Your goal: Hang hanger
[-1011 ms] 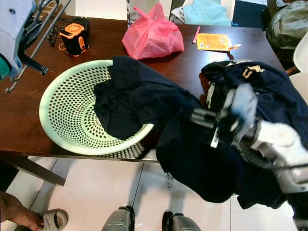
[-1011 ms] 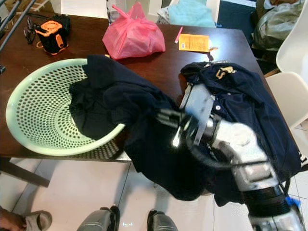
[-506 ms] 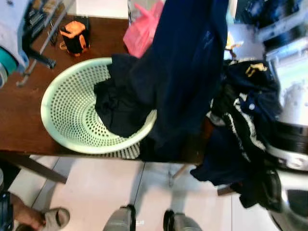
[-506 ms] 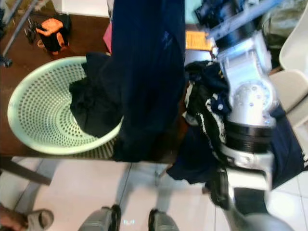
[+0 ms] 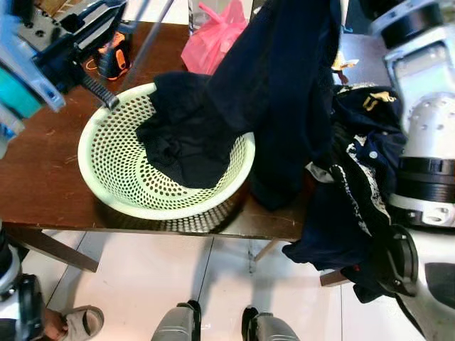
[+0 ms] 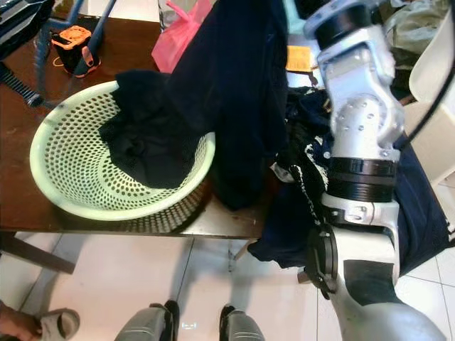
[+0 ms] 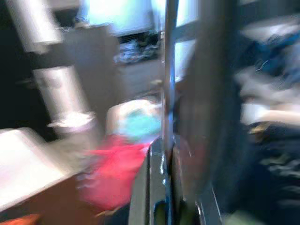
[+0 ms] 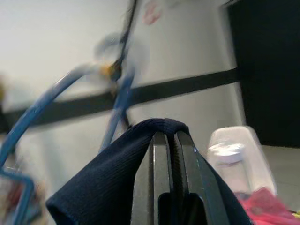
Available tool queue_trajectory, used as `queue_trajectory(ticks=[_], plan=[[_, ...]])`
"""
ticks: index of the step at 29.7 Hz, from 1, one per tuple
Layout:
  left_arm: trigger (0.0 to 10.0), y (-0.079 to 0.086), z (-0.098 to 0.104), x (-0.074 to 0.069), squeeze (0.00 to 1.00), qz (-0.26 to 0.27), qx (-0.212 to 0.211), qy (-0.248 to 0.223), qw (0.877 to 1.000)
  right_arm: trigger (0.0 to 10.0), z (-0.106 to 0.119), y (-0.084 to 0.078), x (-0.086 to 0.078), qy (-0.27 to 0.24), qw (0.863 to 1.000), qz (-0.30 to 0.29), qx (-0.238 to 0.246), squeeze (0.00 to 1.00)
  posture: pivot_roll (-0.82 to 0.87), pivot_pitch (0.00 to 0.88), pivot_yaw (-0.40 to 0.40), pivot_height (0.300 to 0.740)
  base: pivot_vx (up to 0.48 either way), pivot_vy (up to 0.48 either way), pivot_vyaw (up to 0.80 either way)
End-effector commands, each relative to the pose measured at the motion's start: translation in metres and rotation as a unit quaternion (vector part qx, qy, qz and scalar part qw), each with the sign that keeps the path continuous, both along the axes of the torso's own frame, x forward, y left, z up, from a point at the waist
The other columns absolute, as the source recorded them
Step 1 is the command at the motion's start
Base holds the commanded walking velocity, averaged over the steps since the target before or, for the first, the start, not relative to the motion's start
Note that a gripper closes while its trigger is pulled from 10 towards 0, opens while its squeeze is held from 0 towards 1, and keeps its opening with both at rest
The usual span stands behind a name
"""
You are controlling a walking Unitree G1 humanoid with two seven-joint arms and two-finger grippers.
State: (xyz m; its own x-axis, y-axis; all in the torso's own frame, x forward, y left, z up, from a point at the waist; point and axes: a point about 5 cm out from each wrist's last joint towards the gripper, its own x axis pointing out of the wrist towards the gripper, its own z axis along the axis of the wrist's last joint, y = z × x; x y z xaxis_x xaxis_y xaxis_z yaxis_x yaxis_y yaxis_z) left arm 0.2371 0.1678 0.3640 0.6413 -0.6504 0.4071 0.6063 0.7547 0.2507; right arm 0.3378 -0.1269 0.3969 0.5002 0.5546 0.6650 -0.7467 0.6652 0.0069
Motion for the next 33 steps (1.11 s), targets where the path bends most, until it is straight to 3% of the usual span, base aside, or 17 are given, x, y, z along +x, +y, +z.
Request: queue_trajectory(ticks=[1, 3, 6, 14, 15, 16, 17, 19, 20, 23, 24, 26, 27, 29, 30, 32, 33], plan=[[10.0, -0.012, -0.010, -0.007, 0.00, -0.049, -0.007, 0.030, 0.998, 10.0, 0.009, 0.015, -0.008, -0.038, 0.998, 0.025, -0.038, 0.00, 0.15, 0.093, 0.004, 0.740, 0.000, 0.000, 0.00], [10.0, -0.022, -0.024, -0.004, 0.00, -0.065, -0.044, 0.065, 0.995, 10.0, 0.012, 0.024, -0.003, -0.037, 0.998, 0.022, -0.040, 0.00, 0.14, 0.092, 0.007, 0.740, 0.000, 0.000, 0.00], [10.0, -0.022, -0.024, -0.004, 0.00, -0.065, -0.044, 0.065, 0.995, 10.0, 0.012, 0.024, -0.003, -0.037, 0.998, 0.022, -0.040, 0.00, 0.14, 0.092, 0.007, 0.740, 0.000, 0.000, 0.00], [10.0, -0.032, -0.038, -0.006, 0.00, -0.080, -0.060, 0.077, 0.992, 10.0, 0.033, 0.024, 0.011, -0.020, 1.000, -0.002, 0.016, 0.00, 0.13, 0.090, 0.008, 0.740, 0.000, 0.000, 0.00], [10.0, -0.028, -0.030, -0.007, 0.00, -0.076, -0.067, 0.056, 0.993, 10.0, 0.063, 0.011, 0.007, -0.032, 0.995, 0.010, 0.091, 0.00, 0.13, 0.075, 0.000, 0.740, 0.000, 0.000, 0.00], [10.0, -0.028, -0.030, -0.007, 0.00, -0.076, -0.067, 0.056, 0.993, 10.0, 0.063, 0.011, 0.007, -0.032, 0.995, 0.010, 0.091, 0.00, 0.13, 0.075, 0.000, 0.740, 0.000, 0.000, 0.00], [10.0, -0.022, -0.018, -0.008, 0.00, -0.069, -0.076, 0.026, 0.994, 10.0, 0.090, -0.005, 0.001, -0.050, 0.986, 0.017, 0.160, 0.00, 0.13, 0.073, -0.007, 0.740, 0.000, 0.000, 0.00], [10.0, -0.022, -0.018, -0.008, 0.00, -0.069, -0.076, 0.026, 0.994, 10.0, 0.090, -0.005, 0.001, -0.050, 0.986, 0.017, 0.160, 0.00, 0.13, 0.073, -0.007, 0.740, 0.000, 0.000, 0.00], [10.0, -0.014, -0.003, -0.010, 0.00, -0.058, -0.084, -0.011, 0.995, 10.0, 0.111, -0.024, -0.007, -0.070, 0.973, 0.016, 0.219, 0.00, 0.13, 0.070, -0.015, 0.740, 0.000, 0.000, 0.00], [10.0, -0.014, -0.003, -0.010, 0.00, -0.058, -0.084, -0.011, 0.995, 10.0, 0.111, -0.024, -0.007, -0.070, 0.973, 0.016, 0.219, 0.00, 0.13, 0.070, -0.015, 0.740, 0.000, 0.000, 0.00], [10.0, -0.002, 0.016, -0.015, 0.00, -0.042, -0.079, -0.059, 0.994, 10.0, 0.122, -0.045, -0.014, -0.099, 0.966, -0.024, 0.236, 0.00, 0.13, 0.070, -0.027, 0.740, 0.000, 0.000, 0.00], [10.0, -0.002, 0.016, -0.015, 0.00, -0.042, -0.079, -0.059, 0.994, 10.0, 0.122, -0.045, -0.014, -0.099, 0.966, -0.024, 0.236, 0.00, 0.13, 0.070, -0.027, 0.740, 0.000, 0.000, 0.00], [10.0, 0.007, 0.031, -0.021, 0.00, -0.018, -0.050, -0.097, 0.994, 10.0, 0.106, -0.049, -0.009, -0.103, 0.973, -0.078, 0.190, 0.00, 0.13, 0.074, -0.030, 0.740, 0.000, 0.000, 0.00], [10.0, 0.007, 0.031, -0.021, 0.00, -0.018, -0.050, -0.097, 0.994, 10.0, 0.106, -0.049, -0.009, -0.103, 0.973, -0.078, 0.190, 0.00, 0.13, 0.074, -0.030, 0.740, 0.000, 0.000, 0.00], [10.0, 0.013, 0.040, -0.026, 0.00, 0.020, -0.022, -0.120, 0.992, 10.0, 0.079, -0.046, 0.001, -0.095, 0.978, -0.140, 0.120, 0.00, 0.13, 0.074, -0.030, 0.740, 0.000, 0.000, 0.00], [10.0, 0.013, 0.040, -0.026, 0.00, 0.020, -0.022, -0.120, 0.992, 10.0, 0.079, -0.046, 0.001, -0.095, 0.978, -0.140, 0.120, 0.00, 0.13, 0.074, -0.030, 0.740, 0.000, 0.000, 0.00], [10.0, 0.023, 0.049, -0.024, 0.00, 0.086, -0.014, -0.137, 0.987, 10.0, 0.042, -0.044, 0.011, -0.068, 0.979, -0.176, 0.074, 0.00, 0.14, 0.070, -0.032, 0.740, 0.000, 0.000, 0.00]])
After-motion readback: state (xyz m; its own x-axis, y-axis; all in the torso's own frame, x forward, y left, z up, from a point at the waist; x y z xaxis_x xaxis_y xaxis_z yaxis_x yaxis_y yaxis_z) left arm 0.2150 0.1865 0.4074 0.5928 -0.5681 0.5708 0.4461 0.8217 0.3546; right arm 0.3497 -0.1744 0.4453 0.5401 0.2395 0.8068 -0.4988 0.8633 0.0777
